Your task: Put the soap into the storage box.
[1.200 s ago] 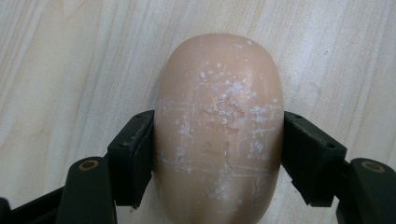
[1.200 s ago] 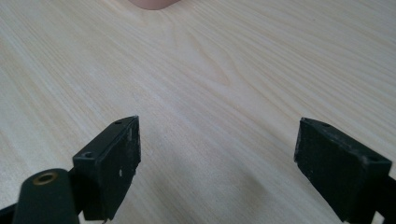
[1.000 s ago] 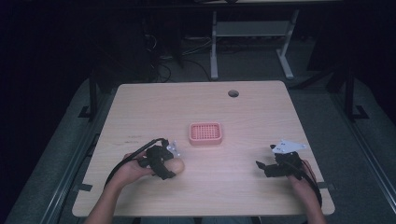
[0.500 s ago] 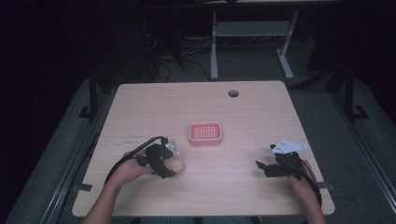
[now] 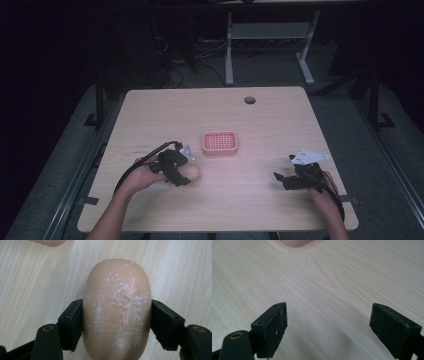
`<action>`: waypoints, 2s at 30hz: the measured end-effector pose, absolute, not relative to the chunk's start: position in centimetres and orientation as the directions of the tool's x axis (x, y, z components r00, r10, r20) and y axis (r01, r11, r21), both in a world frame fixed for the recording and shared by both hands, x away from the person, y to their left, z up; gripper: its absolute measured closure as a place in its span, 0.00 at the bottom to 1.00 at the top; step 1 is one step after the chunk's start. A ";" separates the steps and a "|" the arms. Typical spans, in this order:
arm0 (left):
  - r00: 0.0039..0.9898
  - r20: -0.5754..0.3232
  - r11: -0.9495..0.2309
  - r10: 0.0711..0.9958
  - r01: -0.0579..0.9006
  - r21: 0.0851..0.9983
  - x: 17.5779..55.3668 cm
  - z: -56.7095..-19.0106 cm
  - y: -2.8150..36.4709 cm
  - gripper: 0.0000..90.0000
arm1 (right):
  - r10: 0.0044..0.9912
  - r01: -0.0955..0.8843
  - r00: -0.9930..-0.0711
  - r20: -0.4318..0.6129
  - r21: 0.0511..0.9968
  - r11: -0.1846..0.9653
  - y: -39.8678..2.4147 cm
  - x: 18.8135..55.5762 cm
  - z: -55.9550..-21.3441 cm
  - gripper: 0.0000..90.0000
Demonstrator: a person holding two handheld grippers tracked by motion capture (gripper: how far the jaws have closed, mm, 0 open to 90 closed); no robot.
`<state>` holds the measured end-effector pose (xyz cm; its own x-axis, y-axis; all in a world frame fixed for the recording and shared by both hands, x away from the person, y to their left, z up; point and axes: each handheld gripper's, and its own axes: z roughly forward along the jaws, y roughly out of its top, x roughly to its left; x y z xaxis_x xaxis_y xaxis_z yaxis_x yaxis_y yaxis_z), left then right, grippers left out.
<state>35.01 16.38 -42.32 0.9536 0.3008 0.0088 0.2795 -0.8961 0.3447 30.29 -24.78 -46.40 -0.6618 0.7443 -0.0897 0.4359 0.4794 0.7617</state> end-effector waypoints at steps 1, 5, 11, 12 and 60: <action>0.954 0.006 -0.897 0.300 0.280 0.342 35.1 -42.3 16.3 0.36 | 0.745 0.438 -0.661 -0.087 0.762 0.478 -24.8 30.3 -46.4 0.15; 0.954 0.010 -0.897 0.298 0.277 0.346 35.4 -42.0 16.1 0.36 | 0.745 0.435 -0.662 -0.088 0.763 0.477 -24.8 30.4 -46.5 0.15; 0.954 0.015 -0.896 0.301 0.277 0.347 36.0 -41.6 15.7 0.36 | 0.748 0.443 -0.658 -0.081 0.762 0.472 -24.8 30.3 -46.4 0.15; 0.955 0.016 -0.898 0.298 0.274 0.343 36.1 -41.6 15.6 0.36 | 0.749 0.443 -0.657 -0.080 0.763 0.471 -24.8 30.3 -46.4 0.15; 0.961 0.032 -0.911 0.274 0.249 0.328 39.3 -39.3 12.7 0.36 | 0.757 0.439 -0.649 -0.077 0.774 0.456 -25.1 30.4 -46.3 0.15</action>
<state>39.34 12.74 -39.26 0.9613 0.2738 0.0315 0.2488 -0.9112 0.3283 30.37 -25.09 -46.34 -0.6491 0.7568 -0.0772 0.4394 0.4559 0.7741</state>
